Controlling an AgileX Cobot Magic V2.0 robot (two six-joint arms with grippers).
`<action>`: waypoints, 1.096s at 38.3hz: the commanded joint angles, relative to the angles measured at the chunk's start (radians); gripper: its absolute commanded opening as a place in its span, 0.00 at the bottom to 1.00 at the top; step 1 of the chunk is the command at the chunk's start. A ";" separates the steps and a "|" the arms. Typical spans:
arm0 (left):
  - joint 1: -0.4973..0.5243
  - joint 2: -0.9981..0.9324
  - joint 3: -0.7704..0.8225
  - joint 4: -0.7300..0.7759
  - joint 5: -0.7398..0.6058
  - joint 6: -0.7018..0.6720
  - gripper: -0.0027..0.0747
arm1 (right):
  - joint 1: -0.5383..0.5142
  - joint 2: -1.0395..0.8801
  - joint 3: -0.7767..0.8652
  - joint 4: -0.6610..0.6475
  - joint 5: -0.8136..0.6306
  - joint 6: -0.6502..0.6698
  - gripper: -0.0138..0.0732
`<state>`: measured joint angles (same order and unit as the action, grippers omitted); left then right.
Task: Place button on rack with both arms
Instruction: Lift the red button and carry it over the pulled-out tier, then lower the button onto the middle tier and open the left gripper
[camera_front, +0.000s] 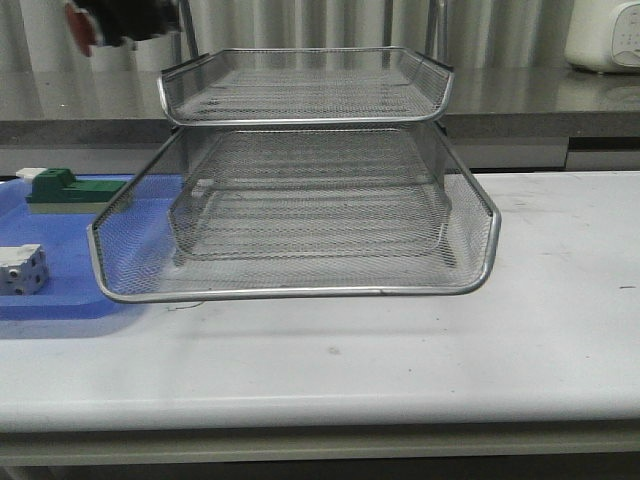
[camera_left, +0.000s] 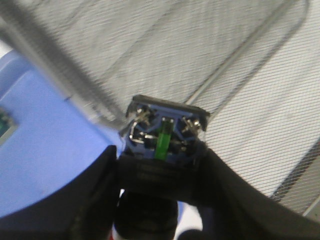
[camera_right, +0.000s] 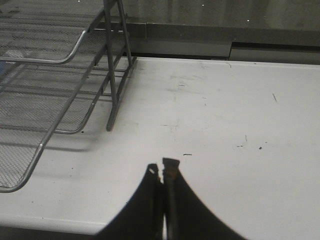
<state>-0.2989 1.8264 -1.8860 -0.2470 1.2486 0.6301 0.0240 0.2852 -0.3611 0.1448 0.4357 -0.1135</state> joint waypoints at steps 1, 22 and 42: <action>-0.086 -0.047 -0.033 -0.028 0.042 -0.011 0.30 | -0.005 0.007 -0.024 0.006 -0.080 -0.003 0.09; -0.251 0.134 -0.033 -0.028 0.040 -0.026 0.31 | -0.005 0.007 -0.024 0.006 -0.080 -0.003 0.09; -0.251 0.203 -0.038 -0.014 0.036 -0.036 0.80 | -0.005 0.007 -0.024 0.006 -0.080 -0.003 0.09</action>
<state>-0.5437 2.0907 -1.8860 -0.2411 1.2400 0.6049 0.0240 0.2852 -0.3611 0.1448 0.4357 -0.1135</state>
